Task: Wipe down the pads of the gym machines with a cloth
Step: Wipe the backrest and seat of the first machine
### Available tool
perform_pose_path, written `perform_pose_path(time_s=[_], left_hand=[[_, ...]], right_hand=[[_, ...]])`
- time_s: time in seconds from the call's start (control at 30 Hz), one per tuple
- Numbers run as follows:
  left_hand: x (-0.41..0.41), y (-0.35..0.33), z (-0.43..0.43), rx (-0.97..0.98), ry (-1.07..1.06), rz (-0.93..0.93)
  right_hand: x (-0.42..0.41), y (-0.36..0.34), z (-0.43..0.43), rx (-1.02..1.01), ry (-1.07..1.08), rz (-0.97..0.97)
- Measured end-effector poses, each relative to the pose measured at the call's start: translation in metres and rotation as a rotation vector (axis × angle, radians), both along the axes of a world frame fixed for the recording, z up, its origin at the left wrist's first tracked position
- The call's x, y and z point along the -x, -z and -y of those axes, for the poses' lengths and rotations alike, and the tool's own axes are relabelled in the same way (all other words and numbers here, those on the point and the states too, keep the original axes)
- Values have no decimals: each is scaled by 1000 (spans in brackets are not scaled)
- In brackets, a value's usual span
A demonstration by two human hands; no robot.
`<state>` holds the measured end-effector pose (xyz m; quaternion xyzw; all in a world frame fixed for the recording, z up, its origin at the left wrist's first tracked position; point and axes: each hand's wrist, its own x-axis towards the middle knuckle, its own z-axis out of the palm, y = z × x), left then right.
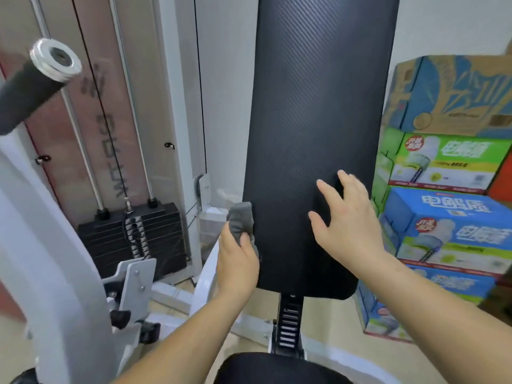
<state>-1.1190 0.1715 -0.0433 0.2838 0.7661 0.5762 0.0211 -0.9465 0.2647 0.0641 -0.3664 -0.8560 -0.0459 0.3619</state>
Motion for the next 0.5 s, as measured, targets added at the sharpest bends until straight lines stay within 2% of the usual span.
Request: perform_pose_path(time_s=[0.1,0.17,0.23,0.3,0.37,0.43,0.5], left_hand=[[-25,18,13,175,-78,21],[-35,15,21,220,-93,134],[-53,7,28,222,-69,237],[-81,-5,35,112,49,293],[-113,-27,34,-58,211,244],[-128,-50,22,-100,362,95],[-131,-70,7,-17,597,-24]], right_hand=[[-20,35,16,122,-56,6],[-21,49,26,378,-134,10],[-24,55,33,660,-192,-74],[-27,53,44,989,-311,-224],[-32,48,51,1245,-456,-368],[-39,41,51,1282,-448,-591],[-50,35,40,1231,-272,-869]])
